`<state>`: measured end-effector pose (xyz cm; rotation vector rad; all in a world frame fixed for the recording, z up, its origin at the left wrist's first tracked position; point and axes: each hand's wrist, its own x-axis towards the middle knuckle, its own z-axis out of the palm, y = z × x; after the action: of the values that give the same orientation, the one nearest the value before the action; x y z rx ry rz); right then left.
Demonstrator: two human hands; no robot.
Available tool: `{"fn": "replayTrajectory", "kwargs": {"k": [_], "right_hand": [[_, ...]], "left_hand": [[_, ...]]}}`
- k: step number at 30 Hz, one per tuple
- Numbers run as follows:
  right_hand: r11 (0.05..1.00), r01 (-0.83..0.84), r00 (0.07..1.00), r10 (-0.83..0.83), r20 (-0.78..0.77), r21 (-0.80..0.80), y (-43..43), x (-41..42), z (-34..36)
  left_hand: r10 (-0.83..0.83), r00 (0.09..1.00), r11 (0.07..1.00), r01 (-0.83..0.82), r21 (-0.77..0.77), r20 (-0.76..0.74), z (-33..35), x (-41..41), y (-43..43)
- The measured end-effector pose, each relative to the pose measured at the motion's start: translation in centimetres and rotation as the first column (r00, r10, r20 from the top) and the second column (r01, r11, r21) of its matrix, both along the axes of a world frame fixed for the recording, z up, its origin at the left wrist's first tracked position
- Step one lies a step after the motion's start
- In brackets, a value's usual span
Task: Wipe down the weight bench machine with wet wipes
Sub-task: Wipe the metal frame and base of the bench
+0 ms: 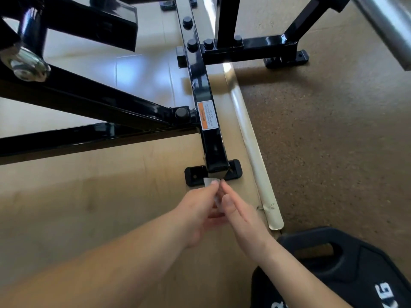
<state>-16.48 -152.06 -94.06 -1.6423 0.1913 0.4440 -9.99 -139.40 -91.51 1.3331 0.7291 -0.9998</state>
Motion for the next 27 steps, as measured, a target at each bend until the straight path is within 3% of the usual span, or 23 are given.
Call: {"fn": "replayTrajectory", "kwargs": {"k": [3, 6, 9, 11, 14, 17, 18, 21, 23, 25, 27], "right_hand": [[0.988, -0.011, 0.989, 0.034, 0.146, -0.156, 0.0, -0.1, -0.3], [0.935, 0.227, 0.912, -0.106, 0.395, -0.273, -0.1, 1.7, 0.2], [0.833, 0.448, 0.743, -0.145, 0.654, -0.324, -0.7, 4.7, 1.7], [0.795, 0.452, 0.717, -0.052, 0.696, -0.406, -1.0, 6.7, 1.6], [0.798, 0.207, 0.835, 0.157, 0.527, -0.566, -0.2, 9.0, -1.0], [0.793, 0.202, 0.782, 0.224, 0.582, -0.575, 0.5, 9.9, -3.9], [0.794, 0.230, 0.755, 0.219, 0.618, -0.563, 0.5, 10.0, -4.5], [0.834, 0.238, 0.750, 0.168, 0.640, -0.497, 0.3, 10.0, -4.7], [0.873, 0.214, 0.765, 0.130, 0.631, -0.438, 0.3, 10.0, -4.6], [0.893, 0.201, 0.759, 0.119, 0.641, -0.403, 0.3, 10.1, -4.6], [0.892, 0.217, 0.743, 0.112, 0.660, -0.397, 0.3, 10.1, -4.8]], "left_hand": [[0.136, 0.991, 0.990, -0.135, 0.045, -0.011, -1.1, -0.4, 0.2], [0.227, 0.973, 0.971, -0.230, 0.063, 0.051, -2.0, 0.7, 1.8], [0.181, 0.968, 0.949, -0.218, 0.226, 0.174, -2.5, 2.6, 3.9], [0.065, 0.947, 0.893, -0.195, 0.404, 0.314, -2.5, 4.3, 5.1], [-0.273, 0.747, 0.750, -0.230, 0.621, 0.607, -2.4, 6.0, 5.3], [-0.574, 0.468, 0.721, -0.101, 0.686, 0.672, -3.8, 6.0, 3.9], [-0.695, 0.400, 0.664, 0.035, 0.747, 0.598, -5.0, 5.6, 3.6], [-0.952, 0.231, 0.289, 0.465, 0.837, 0.200, -8.5, 3.9, 3.4], [-0.983, 0.124, 0.182, 0.504, 0.845, 0.137, -9.2, 3.4, 4.0], [-0.968, 0.103, 0.249, 0.466, 0.849, 0.227, -9.3, 3.3, 4.8], [-0.917, 0.172, 0.398, 0.382, 0.834, 0.359, -8.9, 3.6, 5.5]]}}
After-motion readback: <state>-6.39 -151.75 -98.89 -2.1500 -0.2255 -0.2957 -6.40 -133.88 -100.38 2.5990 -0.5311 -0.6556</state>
